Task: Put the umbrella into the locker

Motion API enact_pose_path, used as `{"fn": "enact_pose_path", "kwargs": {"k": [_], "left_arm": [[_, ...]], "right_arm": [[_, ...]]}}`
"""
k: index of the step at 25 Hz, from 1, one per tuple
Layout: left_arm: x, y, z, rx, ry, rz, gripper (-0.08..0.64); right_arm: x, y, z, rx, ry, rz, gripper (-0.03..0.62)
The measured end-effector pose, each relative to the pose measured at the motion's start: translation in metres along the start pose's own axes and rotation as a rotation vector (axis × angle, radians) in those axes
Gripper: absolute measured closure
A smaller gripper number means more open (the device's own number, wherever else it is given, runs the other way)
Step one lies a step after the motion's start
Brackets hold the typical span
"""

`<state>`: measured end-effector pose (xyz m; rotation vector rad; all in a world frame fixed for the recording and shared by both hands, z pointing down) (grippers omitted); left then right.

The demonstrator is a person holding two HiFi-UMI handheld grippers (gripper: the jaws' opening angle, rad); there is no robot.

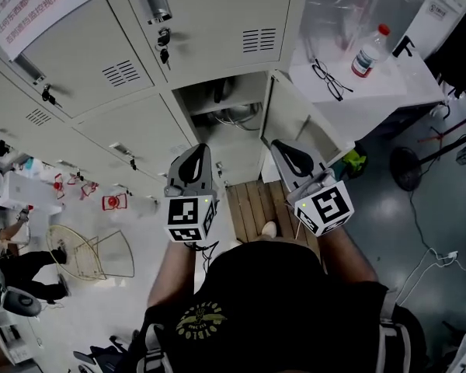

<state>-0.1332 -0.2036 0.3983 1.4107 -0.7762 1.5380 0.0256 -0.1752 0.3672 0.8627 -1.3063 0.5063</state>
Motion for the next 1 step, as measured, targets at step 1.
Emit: {"fn": "enact_pose_path", "kwargs": {"k": [1], "left_arm": [[0.0015, 0.0002, 0.0011, 0.002, 0.002, 0.002, 0.535]], "right_arm": [[0.0008, 0.0003, 0.0002, 0.000, 0.001, 0.000, 0.563]]}}
Point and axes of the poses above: the fingertips, and each gripper's own axes: z forward along the fingers, y to its left, x out of its underside, the point moved 2 cm from there along -z, backward along the fingers, and after that the axes turned 10 degrees about -z, right-handed, at the moved point
